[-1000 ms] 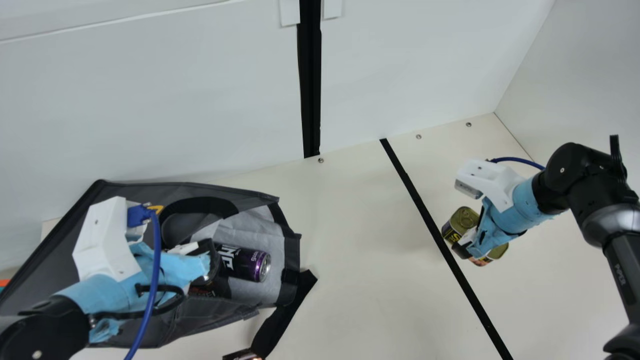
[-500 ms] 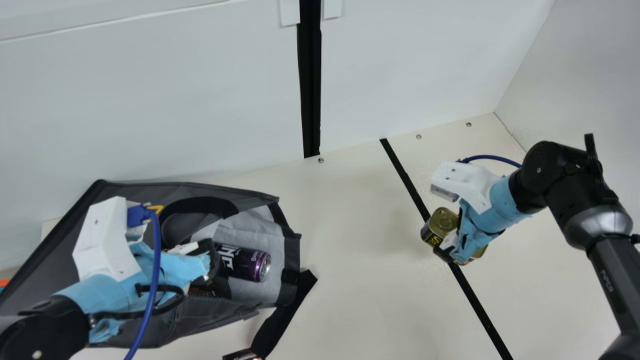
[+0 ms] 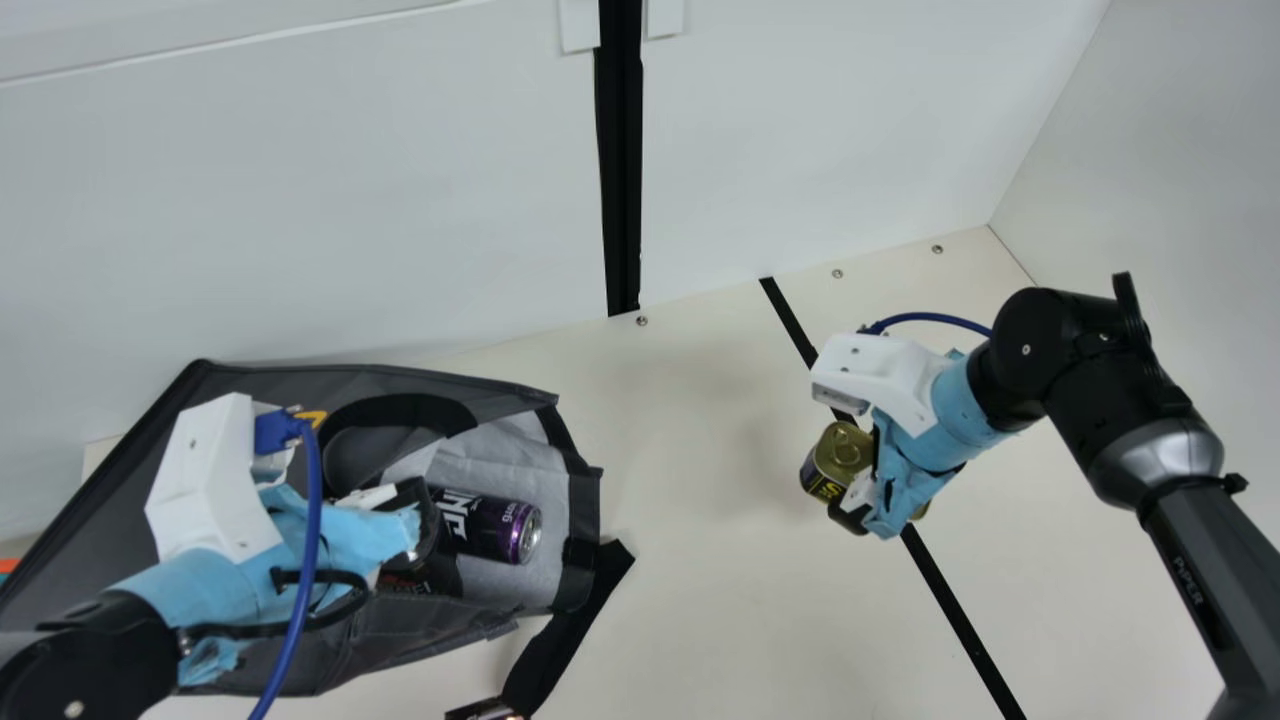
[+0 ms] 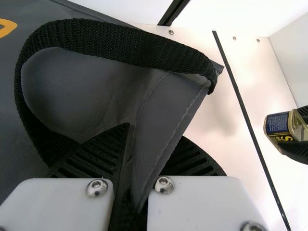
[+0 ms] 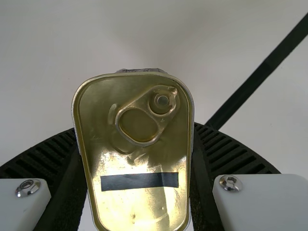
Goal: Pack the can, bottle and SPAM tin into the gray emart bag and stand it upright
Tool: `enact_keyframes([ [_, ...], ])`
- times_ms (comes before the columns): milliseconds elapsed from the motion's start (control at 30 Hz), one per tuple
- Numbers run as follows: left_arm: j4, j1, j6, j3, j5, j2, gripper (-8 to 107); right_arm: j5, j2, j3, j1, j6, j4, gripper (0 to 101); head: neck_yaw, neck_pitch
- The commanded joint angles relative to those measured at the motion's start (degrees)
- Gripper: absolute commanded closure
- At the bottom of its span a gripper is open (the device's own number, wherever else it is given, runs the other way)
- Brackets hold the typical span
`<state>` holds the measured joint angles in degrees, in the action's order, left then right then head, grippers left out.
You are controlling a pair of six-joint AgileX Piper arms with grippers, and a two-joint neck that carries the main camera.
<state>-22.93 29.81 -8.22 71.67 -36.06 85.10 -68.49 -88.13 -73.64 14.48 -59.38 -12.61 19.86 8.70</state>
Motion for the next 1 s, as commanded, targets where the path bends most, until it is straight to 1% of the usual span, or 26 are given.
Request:
enact_keyframes([
  [0,0.0,0.0,0.0,0.0,0.0,0.0,107,-0.1,0.2,0.0,-1.0,0.2,0.0,101,0.1,1.3],
  [233,0.0,0.0,0.0,0.0,0.0,0.0,107,-0.3,1.1,0.5,-4.9,0.3,-0.1,101,0.1,1.3],
  [633,0.0,0.0,0.0,0.0,0.0,0.0,107,0.0,3.6,3.7,-12.4,0.8,-0.6,101,0.1,1.3],
  [967,0.0,0.0,0.0,0.0,0.0,0.0,107,0.7,4.7,5.2,-18.1,2.2,-2.0,101,0.1,1.3],
])
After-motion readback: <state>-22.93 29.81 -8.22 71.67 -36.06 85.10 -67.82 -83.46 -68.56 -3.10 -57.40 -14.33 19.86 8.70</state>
